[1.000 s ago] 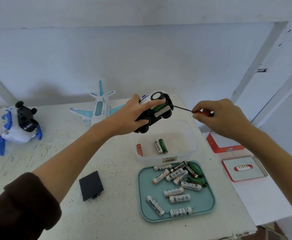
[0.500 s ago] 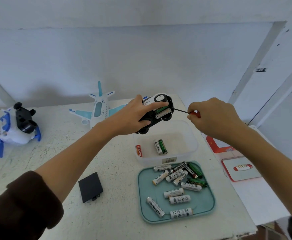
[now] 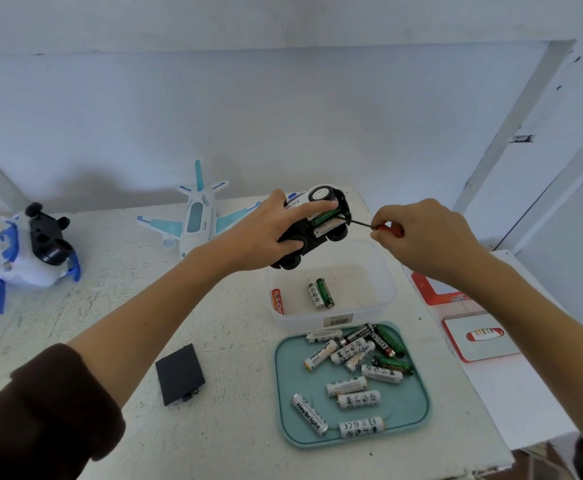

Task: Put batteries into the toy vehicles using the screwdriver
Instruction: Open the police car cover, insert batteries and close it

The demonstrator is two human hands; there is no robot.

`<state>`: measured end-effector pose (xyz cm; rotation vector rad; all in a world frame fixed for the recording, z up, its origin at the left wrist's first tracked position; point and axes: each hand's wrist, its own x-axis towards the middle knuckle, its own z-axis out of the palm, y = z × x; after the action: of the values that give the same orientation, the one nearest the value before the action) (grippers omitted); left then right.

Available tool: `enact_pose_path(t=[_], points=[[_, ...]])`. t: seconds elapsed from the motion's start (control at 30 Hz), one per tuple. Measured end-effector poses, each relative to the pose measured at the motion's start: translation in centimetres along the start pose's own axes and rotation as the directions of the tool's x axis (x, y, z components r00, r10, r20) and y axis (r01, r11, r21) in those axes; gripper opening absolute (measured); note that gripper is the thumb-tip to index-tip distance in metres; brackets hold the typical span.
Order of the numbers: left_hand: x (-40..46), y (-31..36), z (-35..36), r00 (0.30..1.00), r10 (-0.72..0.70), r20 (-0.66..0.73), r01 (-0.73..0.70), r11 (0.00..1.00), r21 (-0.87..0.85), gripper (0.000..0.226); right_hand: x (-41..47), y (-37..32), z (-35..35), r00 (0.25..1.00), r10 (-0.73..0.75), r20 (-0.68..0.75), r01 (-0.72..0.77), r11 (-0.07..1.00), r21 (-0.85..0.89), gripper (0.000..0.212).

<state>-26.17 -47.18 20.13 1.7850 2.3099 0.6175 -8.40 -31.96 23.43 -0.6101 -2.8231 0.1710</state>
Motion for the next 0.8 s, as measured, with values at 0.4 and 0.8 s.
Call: enact_pose_path(t=[0.4, 0.8], points=[[0.0, -0.1, -0.3, 1.0, -0.001, 0.025, 0.001, 1.0, -0.001, 0.07, -0.2, 0.9, -0.2, 0.999, 0.046, -0.015, -0.046, 0.999, 0.029, 0.019], [0.7, 0.0, -0.4, 0.99, 0.08, 0.114, -0.094, 0.988, 0.123, 0.069, 0.6, 2.4, 0.2, 0.986, -0.006, 0.165, -0.019, 0.989, 0.148, 0.014]])
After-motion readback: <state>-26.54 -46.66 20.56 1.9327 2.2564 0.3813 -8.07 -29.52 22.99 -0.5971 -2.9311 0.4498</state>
